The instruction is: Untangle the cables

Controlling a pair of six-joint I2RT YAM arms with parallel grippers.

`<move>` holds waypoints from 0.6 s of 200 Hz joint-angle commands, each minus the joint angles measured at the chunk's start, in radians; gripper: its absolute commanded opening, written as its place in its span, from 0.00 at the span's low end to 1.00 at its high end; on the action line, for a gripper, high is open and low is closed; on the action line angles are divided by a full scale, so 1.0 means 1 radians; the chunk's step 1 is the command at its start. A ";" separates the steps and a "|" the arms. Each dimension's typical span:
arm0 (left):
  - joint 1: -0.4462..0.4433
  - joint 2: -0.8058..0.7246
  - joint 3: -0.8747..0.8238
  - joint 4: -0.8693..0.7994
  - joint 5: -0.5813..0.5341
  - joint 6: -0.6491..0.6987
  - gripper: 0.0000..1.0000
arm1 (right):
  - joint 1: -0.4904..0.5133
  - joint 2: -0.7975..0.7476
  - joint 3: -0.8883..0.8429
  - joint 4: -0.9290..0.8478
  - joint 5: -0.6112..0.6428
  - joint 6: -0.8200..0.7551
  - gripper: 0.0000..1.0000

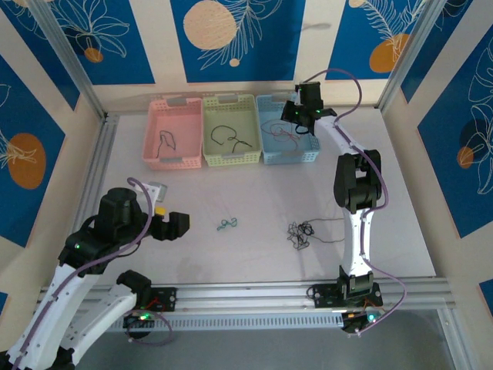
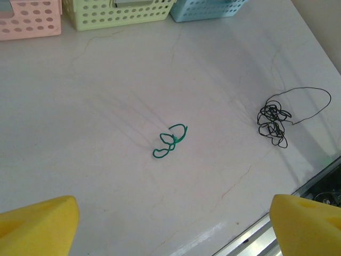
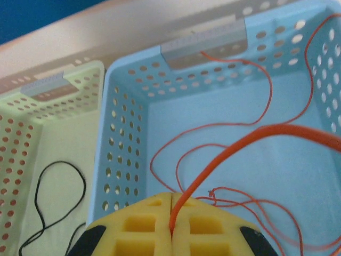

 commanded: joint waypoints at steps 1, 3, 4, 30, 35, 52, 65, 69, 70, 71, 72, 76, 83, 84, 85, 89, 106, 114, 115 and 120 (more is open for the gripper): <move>0.003 -0.010 -0.009 0.017 0.014 -0.011 0.92 | -0.005 -0.046 0.019 -0.031 -0.059 0.013 0.00; 0.003 -0.010 -0.010 0.017 0.014 -0.011 0.92 | -0.005 -0.043 0.024 -0.037 -0.061 0.013 0.00; 0.003 -0.011 -0.009 0.017 0.014 -0.011 0.92 | -0.005 -0.041 0.028 -0.040 -0.062 0.013 0.00; 0.003 -0.006 -0.011 0.019 0.013 -0.011 0.92 | -0.005 0.008 0.126 -0.160 -0.072 0.014 0.17; 0.003 -0.006 -0.011 0.019 0.013 -0.012 0.92 | -0.002 0.010 0.146 -0.183 -0.070 0.015 0.22; 0.003 -0.005 -0.012 0.019 0.013 -0.013 0.92 | 0.007 0.001 0.189 -0.246 -0.039 0.016 0.39; 0.004 -0.002 -0.012 0.019 0.013 -0.013 0.92 | 0.024 -0.018 0.214 -0.290 0.028 -0.002 0.52; 0.003 -0.001 -0.012 0.019 0.013 -0.012 0.92 | 0.029 -0.019 0.230 -0.311 0.049 -0.008 0.60; 0.003 0.000 -0.012 0.019 0.013 -0.012 0.92 | 0.030 -0.019 0.234 -0.318 0.061 -0.009 0.60; 0.004 0.000 -0.013 0.019 0.013 -0.013 0.92 | 0.031 -0.020 0.239 -0.324 0.067 -0.010 0.65; 0.003 0.000 -0.014 0.019 0.013 -0.012 0.92 | 0.032 -0.020 0.243 -0.330 0.072 -0.013 0.68; 0.003 0.000 -0.012 0.019 0.013 -0.013 0.92 | 0.036 -0.019 0.261 -0.354 0.085 -0.019 0.72; 0.003 0.002 -0.012 0.019 0.013 -0.013 0.92 | 0.038 -0.018 0.292 -0.396 0.099 -0.027 0.73; 0.003 0.002 -0.012 0.019 0.013 -0.013 0.92 | 0.038 -0.018 0.297 -0.401 0.100 -0.027 0.73; 0.004 0.002 -0.012 0.019 0.013 -0.013 0.92 | 0.038 -0.019 0.301 -0.406 0.101 -0.026 0.73; 0.004 0.002 -0.013 0.019 0.013 -0.013 0.92 | 0.036 -0.021 0.312 -0.426 0.102 -0.026 0.73; 0.003 0.000 -0.012 0.019 0.012 -0.013 0.92 | 0.037 -0.066 0.299 -0.471 0.127 -0.003 0.72; 0.003 0.000 -0.013 0.020 0.013 -0.013 0.92 | 0.039 -0.106 0.254 -0.468 0.126 0.000 0.72; 0.003 0.000 -0.014 0.020 0.013 -0.013 0.92 | 0.039 -0.111 0.249 -0.468 0.125 0.000 0.72; 0.003 0.000 -0.013 0.021 0.013 -0.014 0.92 | 0.041 -0.138 0.218 -0.467 0.124 0.003 0.71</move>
